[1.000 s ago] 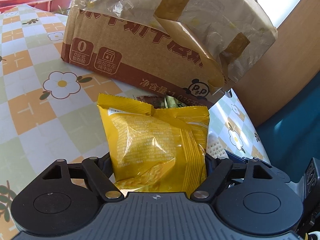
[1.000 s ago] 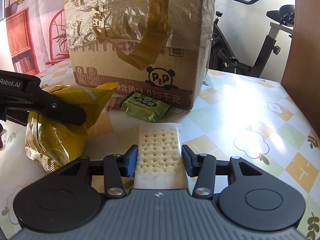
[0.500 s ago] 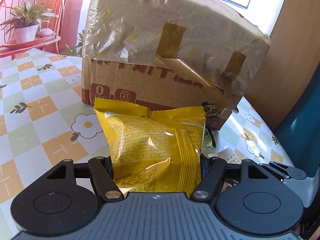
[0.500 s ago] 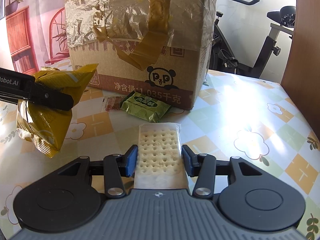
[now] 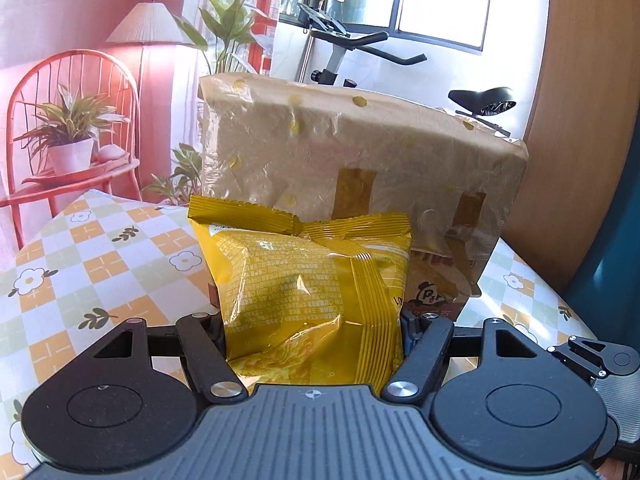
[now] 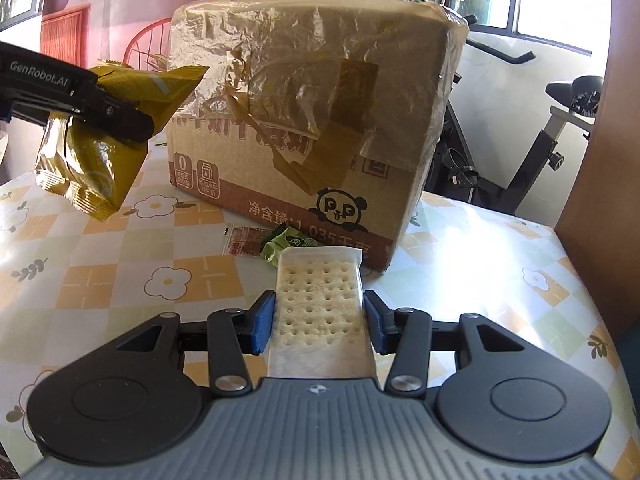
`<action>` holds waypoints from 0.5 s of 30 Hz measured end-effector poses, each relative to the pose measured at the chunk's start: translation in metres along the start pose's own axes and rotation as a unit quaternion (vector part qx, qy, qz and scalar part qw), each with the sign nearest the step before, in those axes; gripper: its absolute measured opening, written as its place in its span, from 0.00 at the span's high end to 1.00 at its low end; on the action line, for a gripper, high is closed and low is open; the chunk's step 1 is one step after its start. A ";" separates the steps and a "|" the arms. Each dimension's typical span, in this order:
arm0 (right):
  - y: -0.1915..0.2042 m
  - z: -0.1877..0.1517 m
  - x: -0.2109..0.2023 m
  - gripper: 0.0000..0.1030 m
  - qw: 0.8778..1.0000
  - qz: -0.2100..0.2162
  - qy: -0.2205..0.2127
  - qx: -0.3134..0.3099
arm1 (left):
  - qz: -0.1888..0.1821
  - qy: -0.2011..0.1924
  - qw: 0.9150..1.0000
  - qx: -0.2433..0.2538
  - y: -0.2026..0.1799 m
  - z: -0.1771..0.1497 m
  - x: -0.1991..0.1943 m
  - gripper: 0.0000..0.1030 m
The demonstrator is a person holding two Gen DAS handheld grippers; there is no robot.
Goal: Organize snacks
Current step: 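Lift and carry the yellow bag and cracker over the paper bag with both tools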
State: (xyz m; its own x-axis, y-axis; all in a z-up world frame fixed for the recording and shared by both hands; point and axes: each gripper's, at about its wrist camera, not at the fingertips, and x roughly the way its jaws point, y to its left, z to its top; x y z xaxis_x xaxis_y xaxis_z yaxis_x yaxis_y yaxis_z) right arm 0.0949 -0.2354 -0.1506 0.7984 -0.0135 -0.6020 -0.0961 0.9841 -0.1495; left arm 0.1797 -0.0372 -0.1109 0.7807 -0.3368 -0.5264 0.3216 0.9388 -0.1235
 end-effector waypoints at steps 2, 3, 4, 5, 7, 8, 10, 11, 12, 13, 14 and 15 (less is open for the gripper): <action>0.003 0.002 0.000 0.53 1.000 0.003 -0.001 -0.006 | 0.000 0.000 1.000 -0.003 0.001 0.001 -0.001 0.29; 0.003 0.002 0.001 0.53 1.000 0.006 -0.001 -0.006 | -0.001 0.001 1.000 -0.005 0.002 0.000 -0.002 0.29; 0.003 0.002 0.001 0.53 1.000 0.007 -0.001 -0.003 | -0.002 0.003 1.000 -0.007 0.003 -0.002 -0.002 0.29; 0.003 0.001 0.001 0.53 1.000 0.008 -0.001 0.001 | -0.003 0.005 1.000 -0.008 0.003 -0.003 -0.002 0.29; 0.002 -0.002 -0.001 0.53 1.000 0.014 0.001 0.017 | -0.004 0.010 1.000 -0.008 0.004 -0.006 -0.003 0.29; 0.001 -0.003 -0.002 0.53 0.999 0.018 0.002 0.026 | -0.003 0.012 1.000 -0.008 0.002 -0.008 -0.002 0.29; 0.000 -0.008 -0.007 0.53 0.999 0.026 0.005 0.047 | -0.002 0.014 1.000 -0.009 0.003 -0.011 -0.005 0.29; 0.001 -0.011 -0.010 0.53 0.998 0.027 0.007 0.050 | -0.002 0.015 1.000 -0.011 0.004 -0.012 -0.007 0.29; 0.003 -0.013 -0.012 0.53 0.998 0.027 0.009 0.050 | -0.002 0.015 1.000 -0.010 0.004 -0.013 -0.008 0.29; 0.003 -0.015 -0.015 0.53 0.998 0.029 0.009 0.052 | -0.001 0.014 1.000 -0.009 0.005 -0.014 -0.011 0.29; 0.004 -0.016 -0.017 0.53 0.998 0.033 0.009 0.055 | 0.000 0.013 1.000 -0.008 0.005 -0.014 -0.012 0.29; 0.005 -0.017 -0.020 0.53 0.998 0.035 0.008 0.058 | 0.000 0.011 1.000 -0.009 0.006 -0.014 -0.014 0.29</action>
State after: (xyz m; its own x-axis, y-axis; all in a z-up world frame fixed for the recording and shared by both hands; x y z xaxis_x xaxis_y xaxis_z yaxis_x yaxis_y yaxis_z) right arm 0.0686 -0.2331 -0.1522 0.7821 0.0533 -0.6208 -0.0807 0.9966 -0.0162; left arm 0.1630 -0.0257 -0.1157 0.7682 -0.3351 -0.5455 0.3118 0.9400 -0.1383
